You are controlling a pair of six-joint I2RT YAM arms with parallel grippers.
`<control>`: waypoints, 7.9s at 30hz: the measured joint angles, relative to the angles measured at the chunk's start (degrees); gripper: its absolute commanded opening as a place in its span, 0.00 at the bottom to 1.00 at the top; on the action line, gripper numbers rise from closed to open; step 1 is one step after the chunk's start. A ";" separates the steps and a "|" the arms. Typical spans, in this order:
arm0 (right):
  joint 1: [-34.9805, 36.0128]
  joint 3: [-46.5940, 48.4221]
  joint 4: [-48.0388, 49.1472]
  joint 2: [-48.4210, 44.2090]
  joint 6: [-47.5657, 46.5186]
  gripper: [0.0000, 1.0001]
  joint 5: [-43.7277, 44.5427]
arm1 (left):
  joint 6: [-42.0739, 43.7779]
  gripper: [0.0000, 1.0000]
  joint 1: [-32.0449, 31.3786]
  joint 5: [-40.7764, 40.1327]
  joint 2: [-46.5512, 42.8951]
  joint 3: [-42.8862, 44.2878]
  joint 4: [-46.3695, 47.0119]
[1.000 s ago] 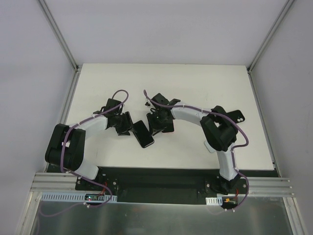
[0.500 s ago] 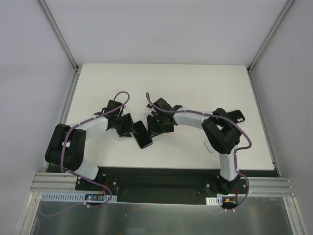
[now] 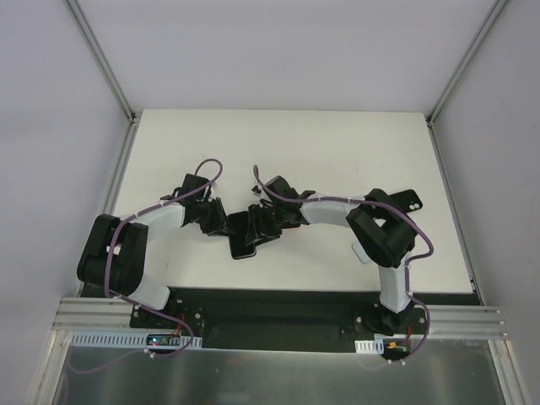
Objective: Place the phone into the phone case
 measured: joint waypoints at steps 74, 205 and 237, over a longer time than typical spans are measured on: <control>-8.37 -17.35 11.41 -29.09 6.23 0.02 -11.54 | -13.49 0.63 1.97 31.08 -24.70 -12.61 24.94; -5.62 -24.81 2.16 -49.44 6.21 0.63 -5.40 | -12.98 0.00 -11.50 33.27 -21.70 -4.59 21.14; -6.73 -22.91 -30.40 -72.48 -3.32 0.96 24.11 | -0.26 0.07 -0.76 29.99 25.11 23.71 7.08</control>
